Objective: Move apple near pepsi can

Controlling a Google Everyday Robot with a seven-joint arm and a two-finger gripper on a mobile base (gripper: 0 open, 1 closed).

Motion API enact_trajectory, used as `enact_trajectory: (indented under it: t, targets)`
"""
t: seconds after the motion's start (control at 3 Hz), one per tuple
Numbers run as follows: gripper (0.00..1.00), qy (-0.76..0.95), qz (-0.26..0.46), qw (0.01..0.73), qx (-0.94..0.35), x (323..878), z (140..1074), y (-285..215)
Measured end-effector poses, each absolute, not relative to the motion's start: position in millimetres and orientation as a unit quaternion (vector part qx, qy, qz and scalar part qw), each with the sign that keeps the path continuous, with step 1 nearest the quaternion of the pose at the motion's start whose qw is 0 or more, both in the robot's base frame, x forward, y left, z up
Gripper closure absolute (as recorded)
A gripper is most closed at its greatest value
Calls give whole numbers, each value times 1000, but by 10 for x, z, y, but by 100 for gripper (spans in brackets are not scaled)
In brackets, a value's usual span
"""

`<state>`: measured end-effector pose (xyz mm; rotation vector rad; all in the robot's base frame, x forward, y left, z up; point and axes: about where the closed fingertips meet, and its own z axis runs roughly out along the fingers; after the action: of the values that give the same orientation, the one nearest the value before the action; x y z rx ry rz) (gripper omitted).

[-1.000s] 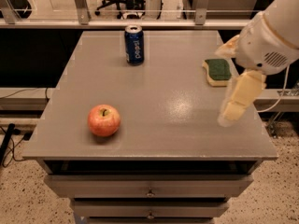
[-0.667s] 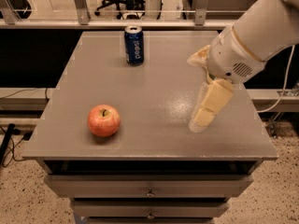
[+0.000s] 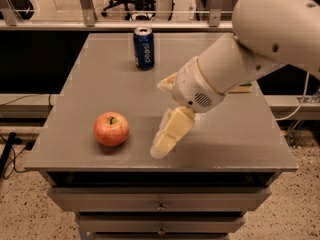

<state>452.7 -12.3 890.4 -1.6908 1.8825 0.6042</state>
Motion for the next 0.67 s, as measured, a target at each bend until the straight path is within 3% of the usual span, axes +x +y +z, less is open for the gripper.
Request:
enact_trajectory:
  t: [0.67]
  targets:
    - [0,688,285,273,-609,4581,8599,584]
